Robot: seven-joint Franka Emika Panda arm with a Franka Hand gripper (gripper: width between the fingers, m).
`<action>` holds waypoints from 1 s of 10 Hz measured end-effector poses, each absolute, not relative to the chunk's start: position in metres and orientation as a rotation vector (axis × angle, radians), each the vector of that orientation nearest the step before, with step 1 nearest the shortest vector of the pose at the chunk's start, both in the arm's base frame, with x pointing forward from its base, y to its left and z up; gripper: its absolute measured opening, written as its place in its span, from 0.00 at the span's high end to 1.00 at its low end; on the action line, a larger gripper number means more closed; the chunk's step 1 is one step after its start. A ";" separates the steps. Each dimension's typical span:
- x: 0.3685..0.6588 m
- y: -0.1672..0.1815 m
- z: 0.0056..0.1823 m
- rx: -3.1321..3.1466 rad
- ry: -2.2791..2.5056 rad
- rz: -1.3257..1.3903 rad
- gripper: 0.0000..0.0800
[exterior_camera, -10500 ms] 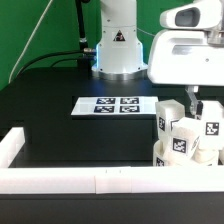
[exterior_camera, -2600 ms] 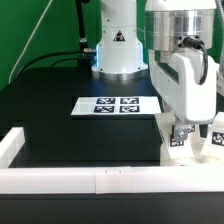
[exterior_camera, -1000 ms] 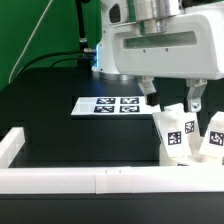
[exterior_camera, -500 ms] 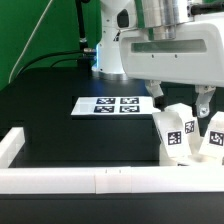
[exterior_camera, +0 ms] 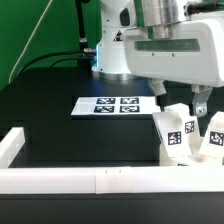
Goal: Assemble stool
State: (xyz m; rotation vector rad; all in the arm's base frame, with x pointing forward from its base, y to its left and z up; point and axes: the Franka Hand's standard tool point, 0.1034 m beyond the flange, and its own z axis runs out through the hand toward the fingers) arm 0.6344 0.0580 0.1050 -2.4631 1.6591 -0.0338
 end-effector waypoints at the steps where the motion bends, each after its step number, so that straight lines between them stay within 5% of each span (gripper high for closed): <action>1: 0.635 0.056 0.103 -2.380 1.744 -0.020 0.19; 7: 0.638 0.050 0.102 -2.352 1.769 -0.045 0.19; 10: 0.632 0.046 0.078 -2.362 1.798 -0.043 0.19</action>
Offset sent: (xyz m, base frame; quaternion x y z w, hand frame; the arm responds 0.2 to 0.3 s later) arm 0.0000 0.0000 0.0000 0.0000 0.0000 0.0000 1.0000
